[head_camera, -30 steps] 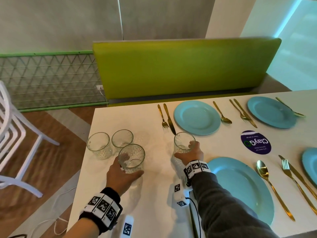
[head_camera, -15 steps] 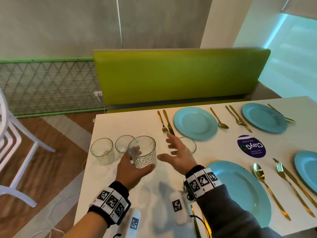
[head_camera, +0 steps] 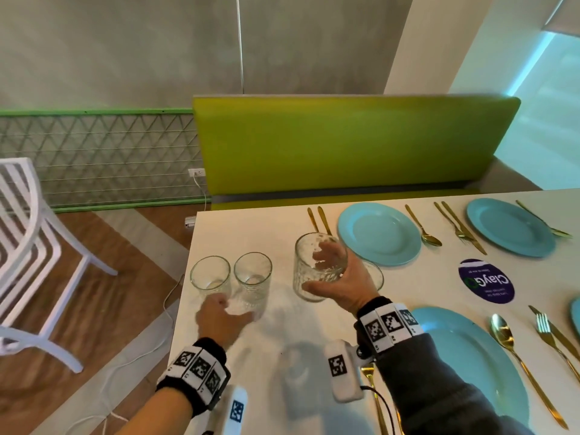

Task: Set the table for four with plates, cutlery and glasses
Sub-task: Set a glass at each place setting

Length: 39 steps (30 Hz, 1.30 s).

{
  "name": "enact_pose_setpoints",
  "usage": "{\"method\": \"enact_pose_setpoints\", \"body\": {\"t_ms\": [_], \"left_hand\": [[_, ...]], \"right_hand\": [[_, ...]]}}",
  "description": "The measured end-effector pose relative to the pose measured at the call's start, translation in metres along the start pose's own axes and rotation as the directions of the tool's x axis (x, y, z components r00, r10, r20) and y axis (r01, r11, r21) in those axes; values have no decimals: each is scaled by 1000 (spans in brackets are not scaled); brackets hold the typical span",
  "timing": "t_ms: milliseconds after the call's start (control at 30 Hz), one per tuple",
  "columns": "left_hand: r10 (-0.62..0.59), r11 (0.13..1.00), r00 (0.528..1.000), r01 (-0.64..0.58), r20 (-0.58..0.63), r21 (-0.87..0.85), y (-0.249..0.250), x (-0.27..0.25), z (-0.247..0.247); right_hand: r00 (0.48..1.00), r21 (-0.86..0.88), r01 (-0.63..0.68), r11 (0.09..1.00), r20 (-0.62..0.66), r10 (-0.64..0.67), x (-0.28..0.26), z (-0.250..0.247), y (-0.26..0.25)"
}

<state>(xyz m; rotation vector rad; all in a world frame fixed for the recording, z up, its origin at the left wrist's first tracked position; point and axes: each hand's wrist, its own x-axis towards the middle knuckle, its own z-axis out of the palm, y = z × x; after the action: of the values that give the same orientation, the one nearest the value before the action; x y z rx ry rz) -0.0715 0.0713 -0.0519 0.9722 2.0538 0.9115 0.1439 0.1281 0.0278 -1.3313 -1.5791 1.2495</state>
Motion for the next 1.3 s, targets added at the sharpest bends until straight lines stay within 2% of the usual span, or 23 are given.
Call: {"method": "enact_pose_setpoints", "body": {"t_ms": [67,100,167,333,433,567,667,800,900,1000,1133,1300], "left_hand": [[-173,983,980,165,-99,-76,-11,17,-12],[-214,973,968,201,-128,-113,-12,24,-17],[-223,966,962,197,-155,-168,-10,34,-22],[-117,977,988,96,-100,-191,-10,50,-20],[-93,984,993,80,-76,-161,-14,56,-16],[-41,997,983,28,-180,-76,-11,57,-22],[7,999,962,-19,-273,-39,17,55,-33],[107,985,936,-145,-334,-91,82,44,-39],[246,935,923,-306,-295,-180,125,36,-24],[325,882,918,-380,-225,-278,163,23,9],[369,871,920,-392,-131,-298,196,6,60],[399,855,916,-392,-53,-340,220,-11,107]], "right_hand": [[997,24,8,1000,-77,-6,4,-12,-3],[994,33,14,999,-107,-10,5,-19,-4],[990,74,19,997,-140,-9,5,-33,-8],[982,167,28,986,-191,5,0,-65,-12],[968,196,17,981,-250,34,-4,-85,-9],[939,174,1,985,-339,59,-8,-120,3],[891,97,-70,993,-441,106,-12,-150,16],[787,48,-216,975,-583,203,-8,-189,43],[724,-21,-372,928,-632,276,1,-215,68],[674,-64,-496,866,-657,338,10,-234,95],[678,-103,-585,804,-607,415,23,-248,128],[679,-136,-625,769,-581,449,36,-256,147]]}}
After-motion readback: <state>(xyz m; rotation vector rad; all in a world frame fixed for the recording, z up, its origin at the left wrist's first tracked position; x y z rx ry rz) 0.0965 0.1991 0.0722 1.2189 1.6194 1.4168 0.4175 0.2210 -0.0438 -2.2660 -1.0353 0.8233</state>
